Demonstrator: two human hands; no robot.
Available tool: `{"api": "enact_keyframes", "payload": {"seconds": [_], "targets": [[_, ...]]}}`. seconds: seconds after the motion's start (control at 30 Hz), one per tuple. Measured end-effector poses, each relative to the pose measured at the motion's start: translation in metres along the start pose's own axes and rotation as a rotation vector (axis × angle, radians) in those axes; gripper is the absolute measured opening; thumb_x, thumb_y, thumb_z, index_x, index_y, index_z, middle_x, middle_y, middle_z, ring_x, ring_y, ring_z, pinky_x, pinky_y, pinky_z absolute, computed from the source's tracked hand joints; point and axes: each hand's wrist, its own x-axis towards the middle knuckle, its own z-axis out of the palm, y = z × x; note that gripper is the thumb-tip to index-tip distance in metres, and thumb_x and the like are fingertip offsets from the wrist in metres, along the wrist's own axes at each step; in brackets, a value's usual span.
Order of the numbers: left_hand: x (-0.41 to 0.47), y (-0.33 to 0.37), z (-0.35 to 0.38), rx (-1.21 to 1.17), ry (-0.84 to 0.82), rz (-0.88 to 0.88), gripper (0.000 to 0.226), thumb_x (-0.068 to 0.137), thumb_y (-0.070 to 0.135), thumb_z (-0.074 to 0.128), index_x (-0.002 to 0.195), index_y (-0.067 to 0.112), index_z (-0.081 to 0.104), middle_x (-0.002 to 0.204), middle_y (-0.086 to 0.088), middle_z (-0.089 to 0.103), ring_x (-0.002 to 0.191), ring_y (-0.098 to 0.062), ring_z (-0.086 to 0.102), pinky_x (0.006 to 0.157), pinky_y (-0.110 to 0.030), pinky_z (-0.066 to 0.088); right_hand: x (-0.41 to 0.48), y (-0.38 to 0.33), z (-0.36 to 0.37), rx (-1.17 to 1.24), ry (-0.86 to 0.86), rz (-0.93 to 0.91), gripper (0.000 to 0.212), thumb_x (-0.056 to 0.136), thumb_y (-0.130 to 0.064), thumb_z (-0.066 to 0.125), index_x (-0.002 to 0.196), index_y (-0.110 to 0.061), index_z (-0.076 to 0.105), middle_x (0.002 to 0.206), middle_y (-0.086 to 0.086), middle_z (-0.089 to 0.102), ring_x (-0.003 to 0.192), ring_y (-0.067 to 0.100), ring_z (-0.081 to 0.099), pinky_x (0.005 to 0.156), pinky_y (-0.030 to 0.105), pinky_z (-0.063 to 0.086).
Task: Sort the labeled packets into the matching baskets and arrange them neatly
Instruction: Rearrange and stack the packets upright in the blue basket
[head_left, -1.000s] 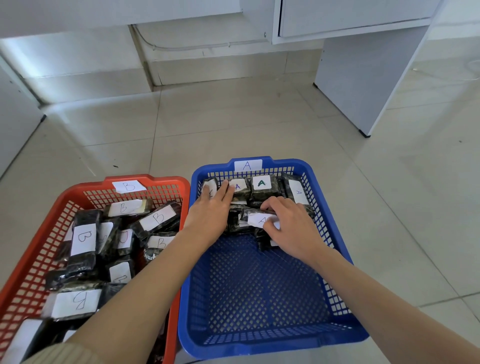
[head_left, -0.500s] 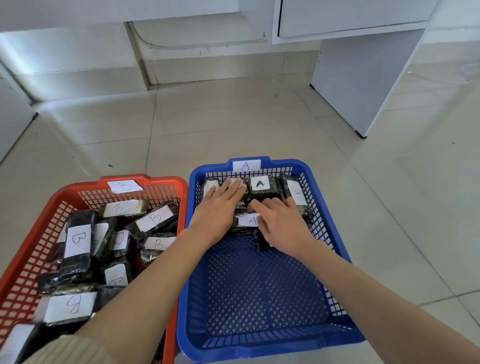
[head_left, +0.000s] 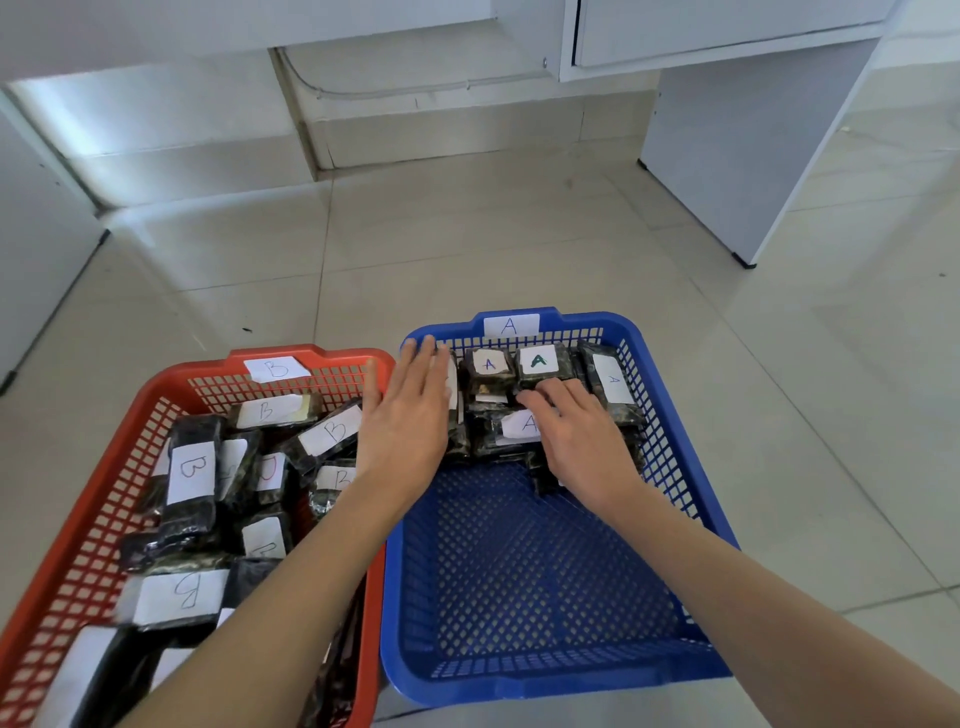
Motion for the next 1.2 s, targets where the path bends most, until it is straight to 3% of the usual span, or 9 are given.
{"api": "enact_keyframes", "payload": {"seconds": [0.1, 0.23, 0.37, 0.6, 0.73, 0.83, 0.93, 1.07, 1.2], "targets": [[-0.007, -0.006, 0.005, -0.030, -0.110, -0.159, 0.054, 0.103, 0.032, 0.016, 0.150, 0.013, 0.000, 0.158, -0.006, -0.008, 0.146, -0.020, -0.009, 0.116, -0.041, -0.004, 0.003, -0.003, 0.001, 0.057, -0.013, -0.022, 0.049, 0.058, 0.013, 0.072, 0.101, -0.008, 0.061, 0.095, 0.007, 0.059, 0.086, 0.026, 0.054, 0.068, 0.031, 0.051], [-0.005, -0.007, 0.013, -0.286, -0.120, -0.203, 0.055, 0.101, 0.025, 0.026, 0.148, 0.001, 0.011, 0.157, -0.016, 0.007, 0.145, -0.029, 0.007, 0.118, -0.039, 0.009, 0.001, -0.001, 0.001, 0.097, -0.056, -0.065, 0.026, 0.074, -0.003, 0.070, 0.097, -0.008, 0.059, 0.099, 0.007, 0.059, 0.094, 0.026, 0.055, 0.074, 0.032, 0.053], [-0.005, -0.004, 0.010, -0.317, -0.103, -0.205, 0.055, 0.100, 0.021, 0.028, 0.147, -0.001, 0.012, 0.156, -0.018, 0.007, 0.145, -0.031, 0.007, 0.118, -0.039, 0.007, 0.002, 0.000, 0.000, 0.050, -0.076, -0.088, 0.037, 0.070, -0.011, 0.077, 0.103, -0.007, 0.060, 0.098, 0.008, 0.061, 0.093, 0.028, 0.058, 0.076, 0.033, 0.053], [-0.008, -0.002, 0.007, -0.148, -0.191, -0.192, 0.052, 0.103, 0.019, 0.013, 0.147, -0.003, -0.005, 0.155, -0.017, -0.014, 0.145, -0.027, -0.013, 0.119, -0.033, 0.000, 0.002, 0.000, -0.005, 0.046, -0.070, -0.161, 0.032, 0.072, -0.005, 0.072, 0.102, -0.008, 0.061, 0.091, 0.007, 0.063, 0.087, 0.027, 0.057, 0.073, 0.034, 0.054], [-0.008, 0.001, 0.003, -0.238, -0.120, -0.202, 0.053, 0.102, 0.018, 0.025, 0.147, -0.003, 0.008, 0.156, -0.021, 0.002, 0.145, -0.034, 0.002, 0.118, -0.042, 0.007, 0.005, 0.000, 0.000, -0.004, -0.091, -0.136, 0.026, 0.071, -0.005, 0.076, 0.093, -0.011, 0.065, 0.083, 0.005, 0.064, 0.082, 0.025, 0.058, 0.068, 0.032, 0.054], [-0.010, 0.000, 0.004, -0.084, -0.174, -0.189, 0.050, 0.103, 0.014, 0.018, 0.145, -0.008, 0.001, 0.155, -0.025, -0.006, 0.143, -0.037, -0.011, 0.119, -0.042, 0.003, 0.011, -0.002, 0.003, -0.035, -0.092, -0.117, 0.025, 0.066, -0.004, 0.079, 0.087, -0.011, 0.068, 0.083, 0.006, 0.065, 0.081, 0.025, 0.059, 0.068, 0.033, 0.054], [-0.009, -0.001, 0.002, -0.080, -0.196, -0.174, 0.047, 0.103, 0.013, 0.017, 0.144, -0.008, 0.014, 0.154, -0.026, -0.008, 0.142, -0.040, -0.016, 0.119, -0.044, 0.001, 0.013, -0.002, 0.002, -0.074, -0.117, -0.103, 0.029, 0.062, -0.002, 0.081, 0.088, -0.011, 0.071, 0.091, 0.009, 0.064, 0.085, 0.027, 0.059, 0.068, 0.036, 0.056], [-0.013, -0.009, -0.006, -0.309, -0.269, -0.239, 0.059, 0.102, 0.034, 0.024, 0.150, 0.006, 0.003, 0.158, -0.007, -0.010, 0.146, -0.023, -0.005, 0.119, -0.034, 0.006, 0.008, -0.003, -0.004, -0.112, -0.178, -0.091, 0.047, 0.062, -0.006, 0.083, 0.106, -0.007, 0.067, 0.100, 0.011, 0.063, 0.091, 0.029, 0.058, 0.070, 0.039, 0.056], [-0.035, -0.016, -0.019, -0.336, -0.247, -0.242, 0.061, 0.102, 0.039, 0.026, 0.151, 0.010, 0.003, 0.159, -0.003, 0.000, 0.146, -0.018, 0.001, 0.118, -0.032, 0.007, 0.002, -0.012, -0.019, -0.111, -0.199, -0.073, 0.052, 0.061, -0.010, 0.086, 0.109, -0.004, 0.067, 0.103, 0.013, 0.064, 0.093, 0.031, 0.061, 0.070, 0.041, 0.057]]}}
